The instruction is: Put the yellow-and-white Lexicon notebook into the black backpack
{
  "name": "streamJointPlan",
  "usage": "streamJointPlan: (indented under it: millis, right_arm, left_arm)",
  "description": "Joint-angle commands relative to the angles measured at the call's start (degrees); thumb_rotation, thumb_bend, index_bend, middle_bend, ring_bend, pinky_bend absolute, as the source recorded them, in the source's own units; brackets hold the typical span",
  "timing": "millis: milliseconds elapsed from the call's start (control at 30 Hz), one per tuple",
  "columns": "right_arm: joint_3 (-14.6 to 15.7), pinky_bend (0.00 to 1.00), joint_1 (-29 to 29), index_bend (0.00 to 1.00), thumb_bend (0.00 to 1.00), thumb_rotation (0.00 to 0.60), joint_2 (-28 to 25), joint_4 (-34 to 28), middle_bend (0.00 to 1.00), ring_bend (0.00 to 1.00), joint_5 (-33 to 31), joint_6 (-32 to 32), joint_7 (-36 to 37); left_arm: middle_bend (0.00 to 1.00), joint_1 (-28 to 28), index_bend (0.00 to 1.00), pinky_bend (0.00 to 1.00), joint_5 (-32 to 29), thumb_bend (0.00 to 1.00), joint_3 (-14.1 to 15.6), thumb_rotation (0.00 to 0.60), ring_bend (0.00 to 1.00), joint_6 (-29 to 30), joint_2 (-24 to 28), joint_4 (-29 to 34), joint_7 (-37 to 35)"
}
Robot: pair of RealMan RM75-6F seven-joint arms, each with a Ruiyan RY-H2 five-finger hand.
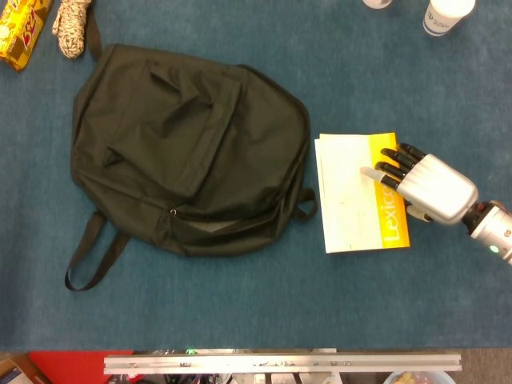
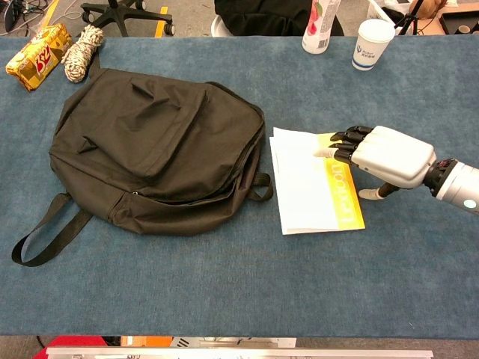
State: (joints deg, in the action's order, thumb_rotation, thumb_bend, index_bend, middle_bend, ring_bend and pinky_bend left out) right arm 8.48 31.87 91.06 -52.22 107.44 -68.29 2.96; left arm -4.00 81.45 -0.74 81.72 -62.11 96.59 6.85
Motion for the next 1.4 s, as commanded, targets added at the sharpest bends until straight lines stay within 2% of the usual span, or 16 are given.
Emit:
streamJointPlan:
  millis: [33,267,400,667,967,1067,1167,1267,1400]
  right_arm:
    - [0.2,0.2,0.3,0.13,0.14,0.6,0.6,0.7,0.27,0.14,-0.2,0.3,0.2]
    - [0.5,0.2,0.4,0.13,0.14,0.6,2.0,2.4,0.27,0.14,-0.3,-0.7,1.3]
    - [0.5,0.2,0.7,0.13,0.19,0.6,2.9,3.6,0.27,0.14,-0.2,-1.8,2.5]
    - [0.4,0.2,1.2,0.13,0.21,0.6,5.1,5.7,0.27,0.14,0.0,-4.2,4.6]
    - [-0.8,0.22,1.7,0.14,0.36,0.6,10.4,10.0,0.3,0.16,0.0,-8.4,7.3]
    - [-1.3,0.24,2.2,0.18,0.41,0.6,12.0,10.7,0.31,0.17,-0.4,-8.5,7.6]
    - [-1.8,0.26,2.9,0.23,0.41,0.6,12.8,10.2,0.33,0.17,-1.3,-7.0,7.8]
    - [-2.2,0.29,3.6,0.28,0.36,0.6,13.2,9.0,0.35,0.18,-1.9,-5.9,7.2]
    - [-2.7,0.33,4.0,0.44,0.29,0.6,13.5,7.8,0.4,0.23,-2.3,-6.2,6.2]
  left_arm:
    - [0.07,0.0,0.0,0.05,0.1,0.25,0.0,0.6,0.09,0.1,0.1,0.1,-0.1]
    - [0.07,0.3,0.0,0.05,-0.3,0.25,0.1,0.6,0.09,0.1,0.2,0.0,-0.3]
    - [0.07,0.3,0.0,0.05,-0.1,0.25,0.1,0.6,0.09,0.1,0.1,-0.1,-0.4]
    - [0.07,0.2,0.0,0.05,0.0,0.25,0.0,0.6,0.09,0.0,0.2,-0.2,-0.7]
    - [0.08,0.4,0.0,0.05,0.4,0.25,0.2,0.6,0.09,0.1,0.6,-0.2,-1.4]
    - [0.08,0.5,0.0,0.05,0.6,0.25,0.3,0.6,0.09,0.2,0.7,-0.2,-1.6]
    - [0.08,0.4,0.0,0.05,0.6,0.25,0.3,0.6,0.09,-0.1,0.9,0.0,-1.6]
    - [0.08,0.4,0.0,0.05,0.7,0.25,0.5,0.6,0.09,-0.3,1.2,0.1,-1.7]
    - [0.08,0.5,0.01,0.05,0.5,0.25,0.7,0.6,0.1,-0.5,1.6,0.3,-1.9]
